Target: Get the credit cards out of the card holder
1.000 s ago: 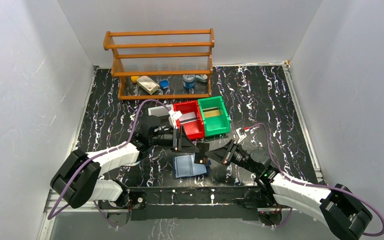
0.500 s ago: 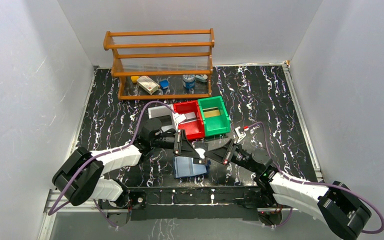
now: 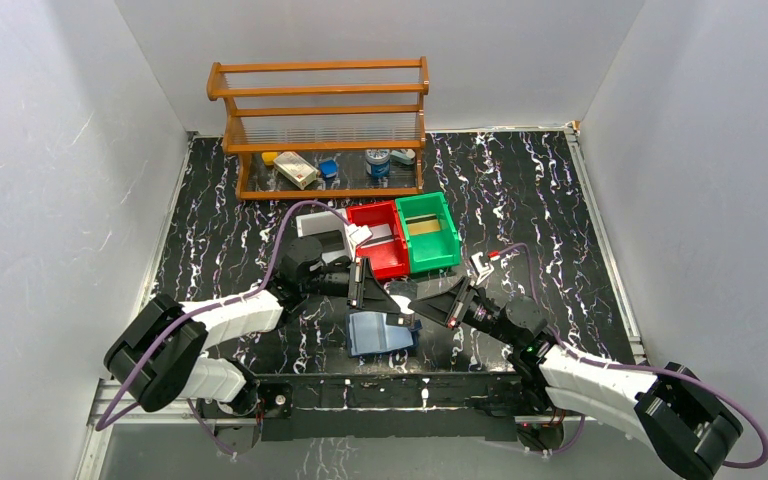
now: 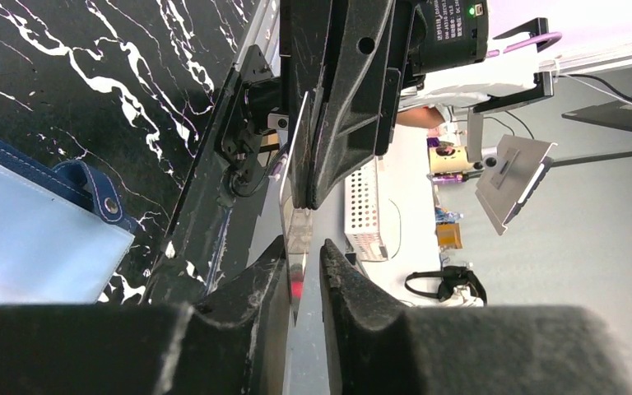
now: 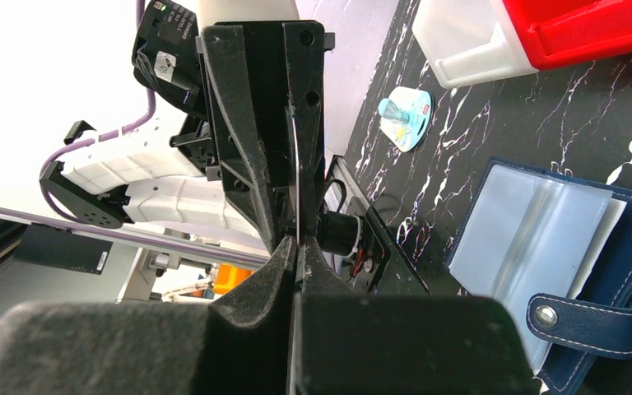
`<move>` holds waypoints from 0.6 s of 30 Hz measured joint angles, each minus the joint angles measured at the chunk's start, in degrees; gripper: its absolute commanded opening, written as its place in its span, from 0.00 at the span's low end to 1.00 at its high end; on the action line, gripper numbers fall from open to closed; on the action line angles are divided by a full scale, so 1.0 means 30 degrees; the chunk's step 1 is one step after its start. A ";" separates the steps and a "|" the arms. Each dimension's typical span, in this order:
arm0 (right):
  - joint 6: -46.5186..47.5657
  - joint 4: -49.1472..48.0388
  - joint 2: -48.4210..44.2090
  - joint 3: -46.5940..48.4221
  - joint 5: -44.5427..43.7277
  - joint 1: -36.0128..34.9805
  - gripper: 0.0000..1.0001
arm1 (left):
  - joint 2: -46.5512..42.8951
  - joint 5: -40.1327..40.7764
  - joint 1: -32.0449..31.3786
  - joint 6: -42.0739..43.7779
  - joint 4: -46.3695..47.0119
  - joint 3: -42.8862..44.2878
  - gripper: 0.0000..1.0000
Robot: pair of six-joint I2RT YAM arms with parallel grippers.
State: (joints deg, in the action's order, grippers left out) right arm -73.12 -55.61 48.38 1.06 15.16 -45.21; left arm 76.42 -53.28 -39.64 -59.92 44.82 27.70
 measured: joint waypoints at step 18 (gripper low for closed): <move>-0.0073 -0.0277 0.0073 -0.0146 0.0007 0.0066 0.06 | -0.0044 0.1384 -0.0080 -0.1326 0.1421 -0.0561 0.07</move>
State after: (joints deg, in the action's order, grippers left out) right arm -73.34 -56.45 48.60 0.62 15.18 -45.01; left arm 76.29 -49.12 -39.88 -63.90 49.08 26.02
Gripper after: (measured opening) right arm 0.071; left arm 0.128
